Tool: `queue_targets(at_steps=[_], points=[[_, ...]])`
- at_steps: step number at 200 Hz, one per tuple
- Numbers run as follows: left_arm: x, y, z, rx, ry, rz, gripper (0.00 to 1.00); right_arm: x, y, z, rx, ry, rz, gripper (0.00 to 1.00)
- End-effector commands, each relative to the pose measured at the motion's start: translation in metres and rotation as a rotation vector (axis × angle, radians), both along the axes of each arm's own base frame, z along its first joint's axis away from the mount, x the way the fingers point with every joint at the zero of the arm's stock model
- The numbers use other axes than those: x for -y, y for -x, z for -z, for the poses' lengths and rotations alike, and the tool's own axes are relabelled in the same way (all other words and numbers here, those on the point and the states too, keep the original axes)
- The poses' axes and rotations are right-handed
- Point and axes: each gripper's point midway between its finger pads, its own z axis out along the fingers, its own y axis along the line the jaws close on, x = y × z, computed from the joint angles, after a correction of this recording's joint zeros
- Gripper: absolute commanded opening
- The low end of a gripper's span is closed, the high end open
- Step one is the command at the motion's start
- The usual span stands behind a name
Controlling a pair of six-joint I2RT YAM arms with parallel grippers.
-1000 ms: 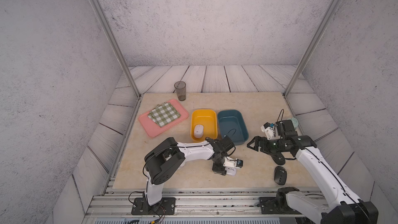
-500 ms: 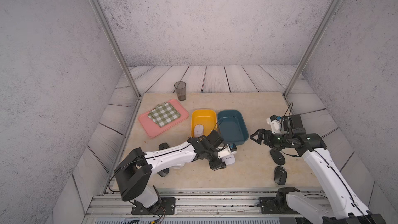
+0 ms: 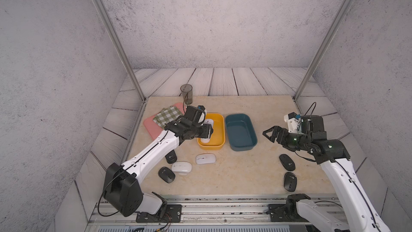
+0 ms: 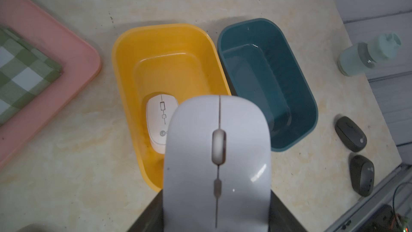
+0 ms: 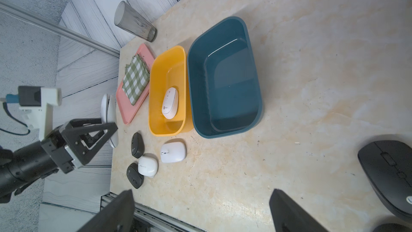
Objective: Place the mice by color into the storage box
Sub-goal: Place the mouse in the storage box.
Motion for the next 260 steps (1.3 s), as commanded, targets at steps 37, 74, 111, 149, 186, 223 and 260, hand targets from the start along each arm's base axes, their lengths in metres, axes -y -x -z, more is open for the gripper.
queue_targets(at_steps=[37,74,111,149,186,223,260], points=[[0.012,-0.042,0.057,-0.177,-0.09,-0.119,0.5,0.002,0.008,0.02,-0.051,0.016,-0.002,0.99],[0.021,-0.056,0.092,-0.216,-0.104,-0.139,0.49,0.002,0.011,0.028,-0.06,0.021,-0.011,0.99],[0.031,-0.062,0.12,-0.253,-0.093,-0.135,0.48,0.001,0.012,0.035,-0.066,0.016,-0.019,0.99],[0.043,-0.062,0.125,-0.256,-0.083,-0.121,0.48,-0.001,0.013,0.043,-0.08,0.009,-0.026,0.99],[0.052,-0.06,0.135,-0.273,-0.092,-0.107,0.5,-0.002,0.012,0.049,-0.089,0.008,-0.032,0.99],[0.054,-0.059,0.146,-0.287,-0.106,-0.113,0.54,-0.002,0.011,0.051,-0.093,0.009,-0.04,0.99],[0.057,-0.058,0.153,-0.297,-0.11,-0.116,0.67,-0.003,0.011,0.052,-0.096,0.007,-0.043,0.99]])
